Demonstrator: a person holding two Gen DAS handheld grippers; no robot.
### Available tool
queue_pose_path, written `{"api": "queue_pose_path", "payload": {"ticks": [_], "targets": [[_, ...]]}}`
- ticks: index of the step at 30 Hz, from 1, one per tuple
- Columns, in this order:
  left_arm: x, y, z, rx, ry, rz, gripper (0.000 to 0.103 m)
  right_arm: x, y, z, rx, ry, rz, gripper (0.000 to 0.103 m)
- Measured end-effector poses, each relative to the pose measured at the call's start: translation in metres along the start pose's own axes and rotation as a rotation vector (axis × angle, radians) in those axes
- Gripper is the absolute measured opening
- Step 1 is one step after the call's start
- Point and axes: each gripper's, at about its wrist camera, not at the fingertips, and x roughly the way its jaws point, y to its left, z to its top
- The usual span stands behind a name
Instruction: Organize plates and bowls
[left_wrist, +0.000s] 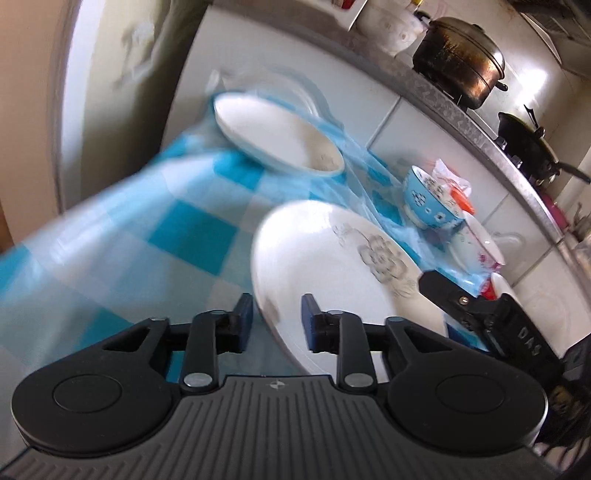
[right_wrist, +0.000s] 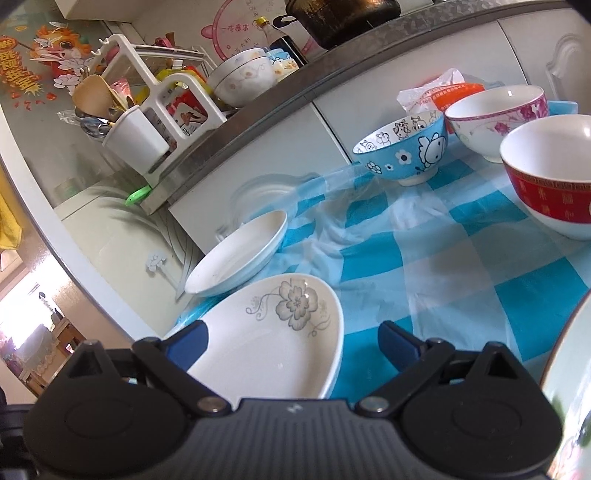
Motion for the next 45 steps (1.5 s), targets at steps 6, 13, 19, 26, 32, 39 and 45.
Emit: {"api": "queue_pose_path", "payload": {"ticks": [6, 13, 19, 26, 32, 39, 45], "targets": [[-0.002, -0.005, 0.003, 0.083, -0.053, 0.031, 0.039, 0.003, 0.002, 0.000, -0.009, 0.011, 0.009, 0.098], [0.014, -0.010, -0.006, 0.130, -0.067, 0.067, 0.018, 0.004, 0.010, -0.003, -0.050, 0.039, 0.061, 0.101], [0.012, -0.010, -0.007, 0.112, -0.074, 0.070, 0.015, 0.001, 0.020, -0.008, -0.082, 0.027, 0.041, 0.102], [0.003, -0.013, -0.012, 0.124, -0.097, 0.072, 0.014, -0.009, 0.027, -0.012, -0.128, 0.003, 0.020, 0.102], [-0.010, -0.013, -0.013, 0.119, -0.120, 0.060, 0.014, -0.023, 0.036, -0.014, -0.173, -0.027, 0.029, 0.102], [-0.035, -0.019, -0.015, 0.124, -0.156, 0.025, 0.014, -0.047, 0.043, -0.017, -0.204, -0.081, 0.041, 0.102], [-0.056, -0.029, -0.018, 0.130, -0.177, -0.013, 0.014, -0.073, 0.050, -0.020, -0.232, -0.143, 0.032, 0.102]]}}
